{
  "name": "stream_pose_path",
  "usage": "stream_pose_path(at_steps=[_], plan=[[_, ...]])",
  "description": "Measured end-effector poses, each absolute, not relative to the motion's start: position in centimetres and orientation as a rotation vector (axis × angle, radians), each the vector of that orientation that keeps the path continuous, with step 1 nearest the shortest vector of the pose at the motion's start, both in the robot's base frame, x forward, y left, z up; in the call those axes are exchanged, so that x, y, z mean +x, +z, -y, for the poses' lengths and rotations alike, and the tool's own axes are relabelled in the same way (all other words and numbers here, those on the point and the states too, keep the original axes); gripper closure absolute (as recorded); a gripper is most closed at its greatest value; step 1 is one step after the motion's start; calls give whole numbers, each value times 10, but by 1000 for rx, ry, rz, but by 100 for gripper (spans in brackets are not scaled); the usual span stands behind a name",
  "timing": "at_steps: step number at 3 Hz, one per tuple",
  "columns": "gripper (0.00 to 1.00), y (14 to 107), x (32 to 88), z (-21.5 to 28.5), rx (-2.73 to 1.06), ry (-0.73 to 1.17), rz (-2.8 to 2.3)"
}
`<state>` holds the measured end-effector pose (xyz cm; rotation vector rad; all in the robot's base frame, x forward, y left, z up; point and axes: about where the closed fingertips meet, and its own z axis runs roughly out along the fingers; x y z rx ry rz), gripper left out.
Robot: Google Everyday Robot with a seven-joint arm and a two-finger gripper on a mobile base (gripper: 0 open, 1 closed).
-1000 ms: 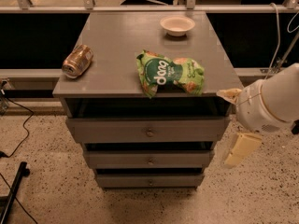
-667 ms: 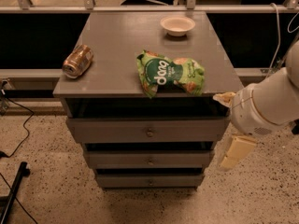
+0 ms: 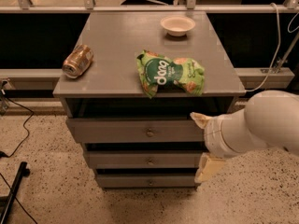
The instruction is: Open top drawer
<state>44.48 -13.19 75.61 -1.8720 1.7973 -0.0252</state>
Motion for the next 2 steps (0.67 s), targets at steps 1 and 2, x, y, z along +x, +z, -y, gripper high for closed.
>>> stream_pose_path(at_steps=[1, 2], plan=[[0, 757, 447, 131, -1868, -33, -1792], [0, 753, 449, 128, -1895, -87, -1784]])
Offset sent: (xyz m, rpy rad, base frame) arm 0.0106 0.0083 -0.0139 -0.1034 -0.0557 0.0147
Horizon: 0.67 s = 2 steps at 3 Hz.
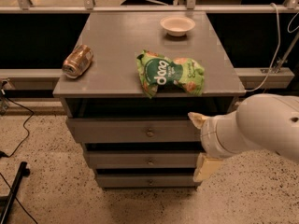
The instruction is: Open top drawer
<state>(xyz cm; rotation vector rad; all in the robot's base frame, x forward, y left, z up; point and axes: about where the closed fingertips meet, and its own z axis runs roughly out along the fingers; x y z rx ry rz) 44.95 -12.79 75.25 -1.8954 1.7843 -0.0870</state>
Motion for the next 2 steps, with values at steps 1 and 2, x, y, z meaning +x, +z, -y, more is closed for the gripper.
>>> stream_pose_path(at_steps=[1, 2], plan=[[0, 741, 463, 136, -1884, -117, -1757], [0, 722, 479, 145, -1923, -101, -1670]])
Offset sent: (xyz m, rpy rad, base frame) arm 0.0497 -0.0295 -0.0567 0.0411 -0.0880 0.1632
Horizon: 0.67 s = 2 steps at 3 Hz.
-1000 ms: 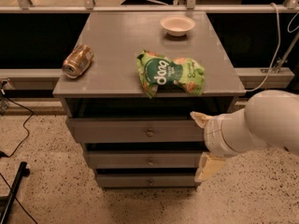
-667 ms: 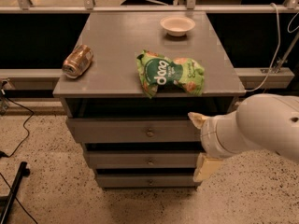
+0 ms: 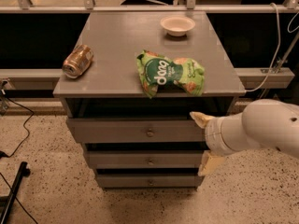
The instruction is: Open top drawer
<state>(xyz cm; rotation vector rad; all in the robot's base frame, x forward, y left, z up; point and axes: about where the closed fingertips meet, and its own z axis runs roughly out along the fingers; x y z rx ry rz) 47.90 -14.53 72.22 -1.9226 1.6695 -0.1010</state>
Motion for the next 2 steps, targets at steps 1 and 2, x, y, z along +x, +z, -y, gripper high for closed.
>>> stream_pose_path(at_steps=[1, 2], plan=[[0, 696, 493, 149, -1959, -48, -1620], [0, 677, 509, 152, -1986, -14, -1588]])
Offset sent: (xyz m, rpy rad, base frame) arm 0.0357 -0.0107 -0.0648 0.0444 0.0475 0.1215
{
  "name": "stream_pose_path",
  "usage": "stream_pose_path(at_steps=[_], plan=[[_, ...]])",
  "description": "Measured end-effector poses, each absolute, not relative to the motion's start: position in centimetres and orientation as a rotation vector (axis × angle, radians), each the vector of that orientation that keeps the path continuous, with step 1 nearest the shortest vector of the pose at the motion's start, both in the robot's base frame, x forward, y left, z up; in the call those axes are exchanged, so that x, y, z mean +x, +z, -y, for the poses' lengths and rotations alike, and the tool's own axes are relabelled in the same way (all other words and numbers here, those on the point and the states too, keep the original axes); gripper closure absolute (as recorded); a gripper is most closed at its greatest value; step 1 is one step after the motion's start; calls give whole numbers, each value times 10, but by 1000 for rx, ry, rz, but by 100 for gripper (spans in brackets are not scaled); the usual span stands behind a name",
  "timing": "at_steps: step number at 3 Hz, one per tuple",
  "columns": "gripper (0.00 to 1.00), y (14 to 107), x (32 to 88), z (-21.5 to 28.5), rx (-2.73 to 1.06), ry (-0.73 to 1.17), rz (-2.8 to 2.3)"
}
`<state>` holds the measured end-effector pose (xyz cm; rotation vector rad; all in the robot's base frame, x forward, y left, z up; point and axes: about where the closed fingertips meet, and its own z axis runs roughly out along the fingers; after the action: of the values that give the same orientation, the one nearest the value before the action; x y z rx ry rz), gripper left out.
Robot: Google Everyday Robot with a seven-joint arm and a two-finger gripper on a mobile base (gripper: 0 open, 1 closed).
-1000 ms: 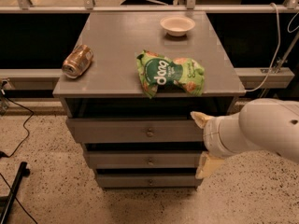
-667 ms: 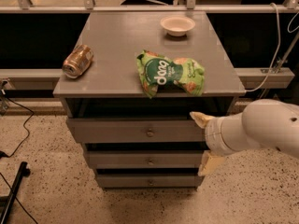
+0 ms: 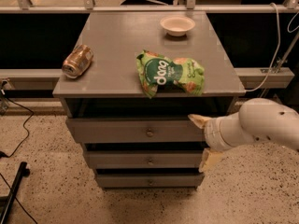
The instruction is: Open top drawer
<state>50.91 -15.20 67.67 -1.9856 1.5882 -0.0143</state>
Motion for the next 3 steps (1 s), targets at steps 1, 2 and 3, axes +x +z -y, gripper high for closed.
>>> stream_pose_path(at_steps=[1, 2, 3], plan=[[0, 676, 529, 151, -2001, -27, -1567], [0, 669, 561, 147, -2009, -26, -1567], [0, 660, 579, 143, -2011, -8, -1578]])
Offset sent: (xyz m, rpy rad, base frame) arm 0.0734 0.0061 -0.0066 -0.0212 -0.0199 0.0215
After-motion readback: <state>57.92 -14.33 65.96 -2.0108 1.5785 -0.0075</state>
